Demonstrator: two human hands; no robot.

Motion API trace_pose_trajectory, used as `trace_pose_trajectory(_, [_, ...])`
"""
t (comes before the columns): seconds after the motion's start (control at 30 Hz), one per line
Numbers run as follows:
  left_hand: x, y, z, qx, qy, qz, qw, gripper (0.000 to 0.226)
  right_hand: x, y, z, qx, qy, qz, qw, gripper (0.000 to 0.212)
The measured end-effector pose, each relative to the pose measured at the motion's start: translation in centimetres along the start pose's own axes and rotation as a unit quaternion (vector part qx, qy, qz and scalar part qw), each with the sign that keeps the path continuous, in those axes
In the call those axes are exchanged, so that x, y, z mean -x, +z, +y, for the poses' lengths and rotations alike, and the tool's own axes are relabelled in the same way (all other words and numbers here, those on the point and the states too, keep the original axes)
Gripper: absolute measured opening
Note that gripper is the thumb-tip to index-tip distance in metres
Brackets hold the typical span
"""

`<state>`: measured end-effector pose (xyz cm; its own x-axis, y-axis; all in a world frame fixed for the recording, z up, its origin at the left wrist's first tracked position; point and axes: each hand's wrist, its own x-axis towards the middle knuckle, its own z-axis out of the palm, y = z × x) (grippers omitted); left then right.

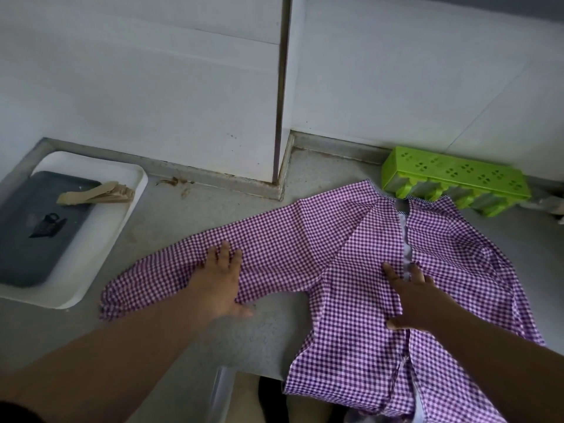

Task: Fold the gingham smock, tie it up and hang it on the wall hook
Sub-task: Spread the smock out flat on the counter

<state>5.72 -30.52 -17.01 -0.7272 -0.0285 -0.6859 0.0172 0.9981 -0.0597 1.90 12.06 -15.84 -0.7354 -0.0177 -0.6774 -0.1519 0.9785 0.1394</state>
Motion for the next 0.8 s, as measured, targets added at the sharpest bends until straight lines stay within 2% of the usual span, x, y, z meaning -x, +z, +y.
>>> trace_pose_trajectory(0.17, [-1.9, -5.2, -3.8, -0.097, 0.026, -0.008, 0.995, 0.151, 0.1, -0.2, 0.1, 0.013, -0.014, 0.019, 1.0, 0.141])
trace_pose_trajectory(0.23, [-1.4, -6.1, -2.0, -0.068, 0.062, 0.002, 0.996, 0.144, 0.5, -0.5, -0.1, 0.028, -0.013, 0.014, 0.999, 0.138])
trace_pose_trajectory(0.3, [-0.1, -5.8, 1.8, -0.039, 0.155, 0.079, 0.984, 0.116, 0.7, -0.6, -0.2, 0.025, -0.013, 0.021, 0.999, 0.136])
trace_pose_trajectory(0.37, [1.3, -4.7, 5.7, -0.065, 0.278, 0.156, 0.945, 0.082, 0.8, -0.5, -0.2, 0.015, -0.014, 0.036, 0.999, 0.137])
trace_pose_trajectory(0.43, [2.1, -3.5, 9.2, -0.114, 0.348, 0.135, 0.921, 0.069, 0.9, -0.2, 0.3, 0.013, -0.012, 0.046, 0.999, 0.137])
trace_pose_trajectory(0.57, [2.1, -2.7, 10.7, -0.166, 0.306, 0.083, 0.934, 0.067, 0.8, 0.6, 1.1, -0.005, -0.033, 0.082, 0.996, 0.137])
trace_pose_trajectory(0.67, [1.3, -3.0, 9.6, -0.186, 0.283, 0.102, 0.935, 0.065, 1.2, 1.4, 2.3, -0.075, -0.04, 0.124, 0.989, 0.127])
trace_pose_trajectory(0.73, [1.0, -3.2, 9.2, -0.221, 0.274, 0.11, 0.93, 0.064, 1.6, 2.3, 3.1, -0.084, -0.014, 0.173, 0.981, 0.118])
trace_pose_trajectory(0.8, [1.1, -3.6, 9.6, -0.234, 0.263, 0.119, 0.928, 0.063, 1.8, 3.3, 3.6, -0.099, 0.016, 0.181, 0.978, 0.116])
